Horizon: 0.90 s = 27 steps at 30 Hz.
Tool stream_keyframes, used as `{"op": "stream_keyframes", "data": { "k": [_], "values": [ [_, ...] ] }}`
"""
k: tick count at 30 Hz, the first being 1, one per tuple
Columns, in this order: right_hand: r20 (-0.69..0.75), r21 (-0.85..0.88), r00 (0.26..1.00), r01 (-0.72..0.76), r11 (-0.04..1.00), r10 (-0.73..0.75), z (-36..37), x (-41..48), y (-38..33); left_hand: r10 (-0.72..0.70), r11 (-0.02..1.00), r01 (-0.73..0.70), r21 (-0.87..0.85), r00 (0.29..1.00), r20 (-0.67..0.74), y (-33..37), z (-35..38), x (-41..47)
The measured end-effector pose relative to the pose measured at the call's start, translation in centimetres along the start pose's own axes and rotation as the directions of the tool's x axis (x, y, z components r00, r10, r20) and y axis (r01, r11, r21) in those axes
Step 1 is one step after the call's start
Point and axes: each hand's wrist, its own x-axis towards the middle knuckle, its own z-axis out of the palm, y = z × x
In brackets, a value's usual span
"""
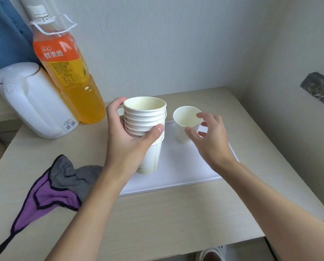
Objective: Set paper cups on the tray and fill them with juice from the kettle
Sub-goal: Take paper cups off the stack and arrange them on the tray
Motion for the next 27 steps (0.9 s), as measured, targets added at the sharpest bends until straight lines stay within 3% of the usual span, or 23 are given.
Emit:
{"op": "stream_keyframes", "data": {
  "k": [8, 16, 27],
  "values": [
    [0.06, -0.124, 0.966, -0.242, 0.962, 0.251, 0.6, -0.1, 2.8, -0.029, 1.0, 0.029, 0.002, 0.999, 0.038, -0.1, 0.0, -0.8],
    [0.002, -0.323, 0.979, -0.192, 0.927, 0.204, 3.0, 1.7, 2.4, -0.018, 1.0, 0.018, -0.014, 1.0, -0.001, -0.1, -0.4, -0.3],
    [-0.043, -0.404, 0.985, -0.171, 0.898, 0.169, 4.2, 2.5, 3.1, -0.021, 0.999, 0.021, -0.026, 1.0, -0.005, -0.3, -0.7, 0.0]
  ]
}}
